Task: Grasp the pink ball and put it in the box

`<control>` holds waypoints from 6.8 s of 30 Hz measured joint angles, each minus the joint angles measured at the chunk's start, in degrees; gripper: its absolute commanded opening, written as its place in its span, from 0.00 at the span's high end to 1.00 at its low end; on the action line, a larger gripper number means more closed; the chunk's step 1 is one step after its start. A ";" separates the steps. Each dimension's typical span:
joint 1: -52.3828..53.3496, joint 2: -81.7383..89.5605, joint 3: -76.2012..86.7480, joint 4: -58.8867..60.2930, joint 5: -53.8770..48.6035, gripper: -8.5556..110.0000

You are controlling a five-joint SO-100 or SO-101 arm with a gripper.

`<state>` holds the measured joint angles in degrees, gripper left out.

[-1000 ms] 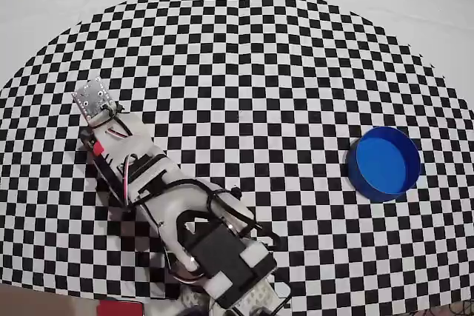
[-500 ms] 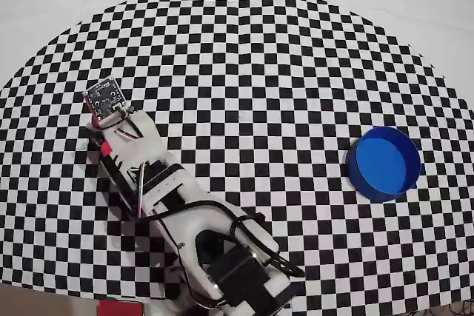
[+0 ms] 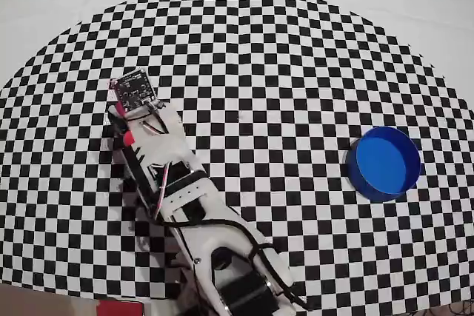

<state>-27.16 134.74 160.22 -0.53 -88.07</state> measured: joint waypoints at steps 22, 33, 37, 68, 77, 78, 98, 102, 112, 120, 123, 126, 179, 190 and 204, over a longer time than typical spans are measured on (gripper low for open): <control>10.63 7.29 1.93 3.96 0.00 0.93; 18.02 11.25 2.20 4.04 0.00 0.93; 21.36 13.01 3.16 4.04 0.00 0.93; 45.79 23.73 5.45 8.96 0.00 0.93; 52.73 25.40 6.68 10.28 0.00 0.93; 53.35 25.84 6.86 10.37 0.00 0.93; 65.48 30.15 7.91 13.62 0.00 0.93; 68.64 30.15 7.91 13.62 0.00 0.93; 75.23 30.32 7.91 13.62 0.00 0.93; 80.33 30.67 7.91 13.62 0.00 0.93; 82.35 30.59 7.91 13.62 0.00 0.93; 84.11 30.23 7.91 13.45 -0.35 0.93; 85.78 2.99 -2.37 4.57 -1.23 0.93; 85.78 -3.69 -5.45 4.13 -1.23 0.93; 85.78 -12.22 -9.93 1.49 -1.23 0.93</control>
<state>58.62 122.52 150.29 0.97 -89.30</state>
